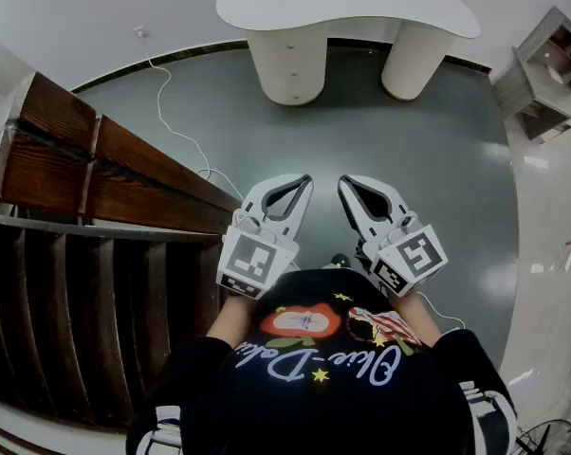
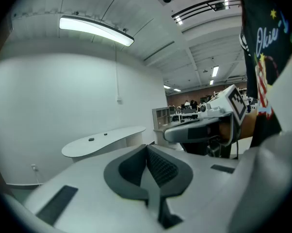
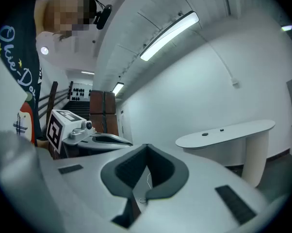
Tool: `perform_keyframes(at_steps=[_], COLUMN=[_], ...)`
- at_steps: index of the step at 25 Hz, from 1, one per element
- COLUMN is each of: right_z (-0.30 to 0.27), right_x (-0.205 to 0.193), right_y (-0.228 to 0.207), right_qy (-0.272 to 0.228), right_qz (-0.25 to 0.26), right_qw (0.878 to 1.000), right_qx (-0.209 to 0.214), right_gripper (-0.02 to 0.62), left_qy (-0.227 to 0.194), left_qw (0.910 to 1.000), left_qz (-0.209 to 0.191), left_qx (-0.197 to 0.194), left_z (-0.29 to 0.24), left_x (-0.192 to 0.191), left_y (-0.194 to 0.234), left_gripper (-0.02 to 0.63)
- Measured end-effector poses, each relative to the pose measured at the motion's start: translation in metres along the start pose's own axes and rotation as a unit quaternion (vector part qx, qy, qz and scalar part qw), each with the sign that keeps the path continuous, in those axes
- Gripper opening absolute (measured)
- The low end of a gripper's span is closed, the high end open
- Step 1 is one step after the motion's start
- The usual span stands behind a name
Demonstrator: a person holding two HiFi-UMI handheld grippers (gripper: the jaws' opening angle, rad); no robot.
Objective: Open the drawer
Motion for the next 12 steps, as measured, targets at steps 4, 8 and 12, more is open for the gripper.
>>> perform_keyframes(at_steps=[4, 8, 12], right_z=[0.005, 0.016, 0.027], right_x=[-0.002, -0.002, -0.003], right_y=[-0.004, -0.014, -0.024], right_qy=[-0.001, -0.011, -0.012], right_qz=[-0.001, -0.005, 0.003], right_qw=[1.0, 1.0, 1.0], right_qx=[-0.001, 0.003, -0.002], right_gripper=[0.0, 0.0, 0.0], left_qy=[-0.001, 0.001, 0.003], left_qw=[1.0, 1.0, 1.0], left_qz=[0.001, 0.001, -0.003], left_qx=[0.001, 0.004, 0.004], left_z=[-0.003, -0.011, -0.022], left_x=[0.001, 0.007, 0.012], left_y=[-0.005, -0.016, -0.025], left_gripper=[0.005, 0.005, 0.005])
Point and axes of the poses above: the fingertips, and each gripper's own axes: z backward along the fingers, y to its left, x out of its top, the point moved 9 cm from there along z, backward along the fingers, and after that the axes turned 8 degrees about y, right-handed, at the moved point
